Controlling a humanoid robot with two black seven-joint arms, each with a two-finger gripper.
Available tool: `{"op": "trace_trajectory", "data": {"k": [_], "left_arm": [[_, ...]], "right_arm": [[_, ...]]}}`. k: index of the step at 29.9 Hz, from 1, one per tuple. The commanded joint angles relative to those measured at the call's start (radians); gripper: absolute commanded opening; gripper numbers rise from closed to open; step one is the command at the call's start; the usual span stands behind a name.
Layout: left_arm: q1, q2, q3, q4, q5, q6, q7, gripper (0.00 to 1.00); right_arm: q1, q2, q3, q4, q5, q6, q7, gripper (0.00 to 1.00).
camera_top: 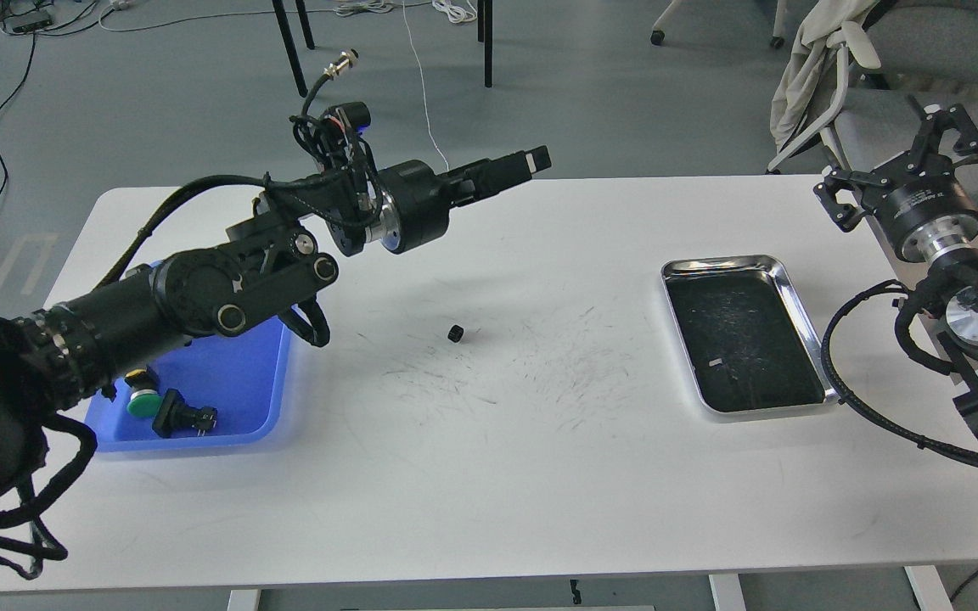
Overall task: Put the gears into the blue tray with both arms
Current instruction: 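Reach the left gripper out to the black part on the table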
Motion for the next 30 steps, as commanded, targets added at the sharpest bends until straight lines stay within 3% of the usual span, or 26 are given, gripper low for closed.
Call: {"op": "trace_trajectory", "data": {"k": [1,6,9,17,27,30], "left_arm": [[0.082,-0.003,0.013,0.023,0.267,0.144,0.006,0.98],[0.139,-0.009,0.125,0.086,0.518,0.302,0.041,0.98],[0.159,-0.029,0.184,0.106,0.546,0.33,0.066,0.97],[0.222,-0.118,0.232,0.298,0.546,0.416,0.066,0.94],[0.24,-0.153,0.29,0.402,0.544,0.443,0.064,0.77],[0.24,-0.154,0.29,0.413,0.544,0.442,0.066,0.66]], "right_arm": [[-0.029,-0.002,0.005,0.0,0.017,0.014,0.0,0.95],[-0.061,0.001,0.005,0.0,0.017,0.014,0.009,0.95],[-0.07,0.007,0.003,0.004,0.017,0.014,0.012,0.95],[-0.075,0.015,-0.003,0.013,0.015,0.003,0.013,0.95],[-0.073,0.024,-0.006,0.016,0.015,-0.006,0.016,0.95],[-0.073,0.024,-0.007,0.025,0.015,-0.008,0.016,0.95]]}}
